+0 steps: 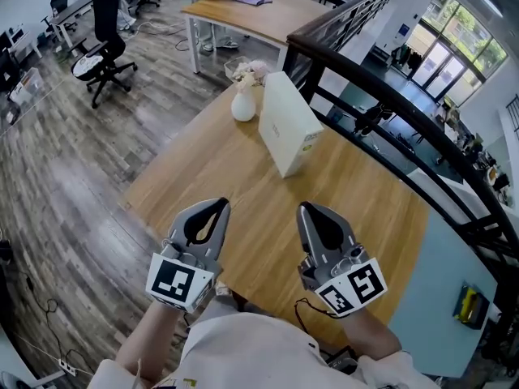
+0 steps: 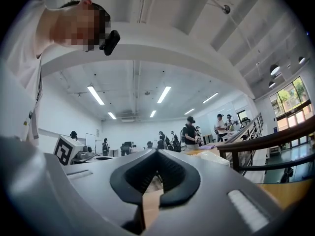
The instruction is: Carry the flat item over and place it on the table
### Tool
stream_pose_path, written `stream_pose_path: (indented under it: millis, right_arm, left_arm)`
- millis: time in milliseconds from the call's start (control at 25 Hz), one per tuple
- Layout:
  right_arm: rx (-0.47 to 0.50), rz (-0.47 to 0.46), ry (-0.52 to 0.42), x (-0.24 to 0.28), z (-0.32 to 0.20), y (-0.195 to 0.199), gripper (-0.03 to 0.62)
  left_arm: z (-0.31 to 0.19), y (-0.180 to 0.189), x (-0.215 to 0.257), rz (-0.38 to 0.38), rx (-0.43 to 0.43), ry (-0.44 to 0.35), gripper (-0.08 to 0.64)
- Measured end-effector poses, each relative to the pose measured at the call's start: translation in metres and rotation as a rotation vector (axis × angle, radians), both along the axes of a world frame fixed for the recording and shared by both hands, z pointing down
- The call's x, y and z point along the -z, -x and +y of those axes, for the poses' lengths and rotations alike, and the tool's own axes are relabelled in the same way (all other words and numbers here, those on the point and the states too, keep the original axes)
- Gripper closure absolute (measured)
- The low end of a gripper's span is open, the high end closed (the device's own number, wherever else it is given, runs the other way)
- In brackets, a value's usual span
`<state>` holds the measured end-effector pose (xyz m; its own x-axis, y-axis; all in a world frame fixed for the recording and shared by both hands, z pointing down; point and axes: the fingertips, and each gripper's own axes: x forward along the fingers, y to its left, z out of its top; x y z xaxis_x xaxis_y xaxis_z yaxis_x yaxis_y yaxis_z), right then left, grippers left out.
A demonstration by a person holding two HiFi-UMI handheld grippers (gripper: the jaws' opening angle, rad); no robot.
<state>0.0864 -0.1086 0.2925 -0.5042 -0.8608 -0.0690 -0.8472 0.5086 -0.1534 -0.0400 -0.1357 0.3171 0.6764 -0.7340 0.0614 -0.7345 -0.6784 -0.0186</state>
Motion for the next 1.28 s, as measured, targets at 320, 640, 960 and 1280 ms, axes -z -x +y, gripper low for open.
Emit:
stream_pose_path:
  millis: [320, 640, 960, 1280]
  right_arm:
    - [-0.001, 0.043, 0.017, -0.013, 0.003, 0.003, 0.592]
    - [0.019, 0.118, 0.009, -0.020, 0.008, 0.012, 0.592]
    - [0.010, 0.118, 0.018, -0.022, 0.008, 0.012, 0.592]
    - [0.011, 0.115, 0.022, -0.023, 0.013, 0.019, 0.592]
  left_arm:
    - [0.012, -0.004, -0.017, 0.013, -0.012, 0.056, 0.558]
    - [0.016, -0.005, -0.018, 0.021, -0.023, 0.076, 0.558]
    - [0.018, -0.005, -0.016, 0.018, -0.028, 0.070, 0.558]
    - [0.025, 0.002, -0.016, 0.024, -0.027, 0.067, 0.558]
